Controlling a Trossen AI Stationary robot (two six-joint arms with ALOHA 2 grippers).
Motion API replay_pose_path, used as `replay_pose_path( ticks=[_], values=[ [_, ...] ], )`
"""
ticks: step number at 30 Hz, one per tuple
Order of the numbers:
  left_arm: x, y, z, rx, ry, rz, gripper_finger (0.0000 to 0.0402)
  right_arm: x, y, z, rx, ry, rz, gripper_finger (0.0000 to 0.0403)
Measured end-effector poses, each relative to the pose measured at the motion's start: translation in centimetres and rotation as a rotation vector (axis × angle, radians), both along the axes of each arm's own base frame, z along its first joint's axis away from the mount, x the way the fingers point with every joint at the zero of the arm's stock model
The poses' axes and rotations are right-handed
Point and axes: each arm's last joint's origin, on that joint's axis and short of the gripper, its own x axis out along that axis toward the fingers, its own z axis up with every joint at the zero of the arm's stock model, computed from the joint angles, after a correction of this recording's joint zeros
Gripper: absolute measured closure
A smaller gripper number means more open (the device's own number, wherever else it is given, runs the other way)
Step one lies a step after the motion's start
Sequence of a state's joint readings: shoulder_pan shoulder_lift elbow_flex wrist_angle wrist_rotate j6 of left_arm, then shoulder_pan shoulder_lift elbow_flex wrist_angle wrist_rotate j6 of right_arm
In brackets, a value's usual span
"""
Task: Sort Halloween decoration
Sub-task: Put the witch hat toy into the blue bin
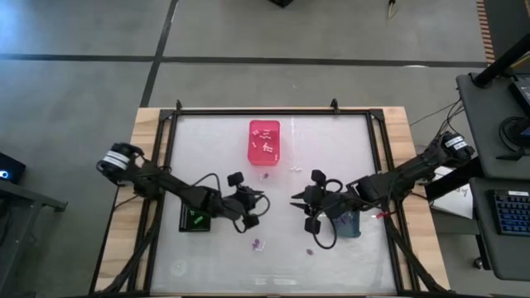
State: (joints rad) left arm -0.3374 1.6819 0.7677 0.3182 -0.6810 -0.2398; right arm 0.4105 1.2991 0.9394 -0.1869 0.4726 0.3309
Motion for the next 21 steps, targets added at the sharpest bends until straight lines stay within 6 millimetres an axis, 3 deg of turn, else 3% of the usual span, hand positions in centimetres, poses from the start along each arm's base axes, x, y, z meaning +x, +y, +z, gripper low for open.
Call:
replay_pose_path(
  ticks=[11, 21],
  values=[
    [1.5, 0.6, -2.3, 0.03, -0.055, 0.1, 0.0364, 0.1, 0.0, -0.4, -0.014, 0.01, 0.006, 0.0323],
    [2.1, 2.7, -4.0, 0.046, -0.028, 0.203, 0.0304, 0.1, 0.0, -0.4, -0.028, 0.013, 0.014, 0.0323]
  ],
)
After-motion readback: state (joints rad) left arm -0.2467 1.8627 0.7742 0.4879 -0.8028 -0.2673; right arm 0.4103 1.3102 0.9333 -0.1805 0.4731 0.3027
